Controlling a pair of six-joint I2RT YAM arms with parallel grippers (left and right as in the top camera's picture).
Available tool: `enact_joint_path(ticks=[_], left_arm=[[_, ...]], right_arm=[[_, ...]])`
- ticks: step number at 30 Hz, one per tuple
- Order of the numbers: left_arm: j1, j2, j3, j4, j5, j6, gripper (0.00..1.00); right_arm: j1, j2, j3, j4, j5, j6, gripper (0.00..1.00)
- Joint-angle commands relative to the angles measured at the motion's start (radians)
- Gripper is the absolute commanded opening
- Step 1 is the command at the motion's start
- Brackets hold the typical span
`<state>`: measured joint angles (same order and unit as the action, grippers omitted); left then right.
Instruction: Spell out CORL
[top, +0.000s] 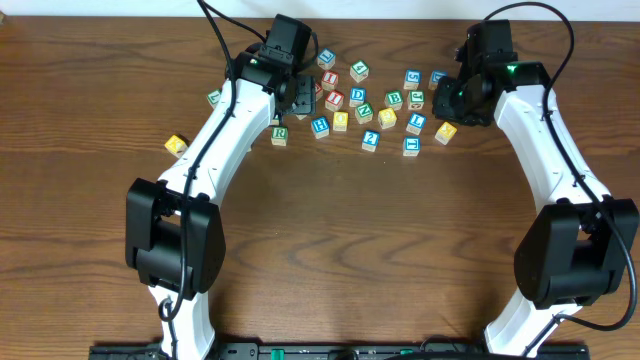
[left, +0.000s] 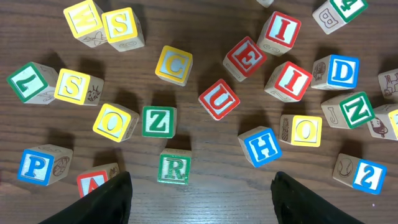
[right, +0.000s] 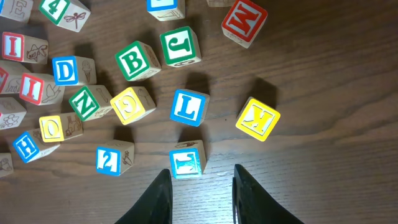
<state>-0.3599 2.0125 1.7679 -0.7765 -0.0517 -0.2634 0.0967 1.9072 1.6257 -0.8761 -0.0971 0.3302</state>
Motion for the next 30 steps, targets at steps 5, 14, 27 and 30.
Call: enact_joint_path(ticks=[5, 14, 27, 30], left_arm=[[0.076, 0.006, 0.012, 0.081, 0.001, 0.002, 0.71], [0.111, 0.142, 0.263, 0.034, 0.019, 0.064, 0.76], [0.112, 0.380, 0.448, -0.053, 0.063, 0.161, 0.59], [0.112, 0.391, 0.441, -0.053, 0.070, 0.200, 0.59]], right_arm=[[0.019, 0.002, -0.003, 0.004, -0.003, 0.014, 0.30], [0.050, 0.002, -0.003, 0.039, -0.003, 0.014, 0.38], [0.082, 0.002, -0.003, 0.004, 0.001, 0.013, 0.50], [0.082, 0.002, -0.003, 0.004, 0.001, 0.013, 0.52]])
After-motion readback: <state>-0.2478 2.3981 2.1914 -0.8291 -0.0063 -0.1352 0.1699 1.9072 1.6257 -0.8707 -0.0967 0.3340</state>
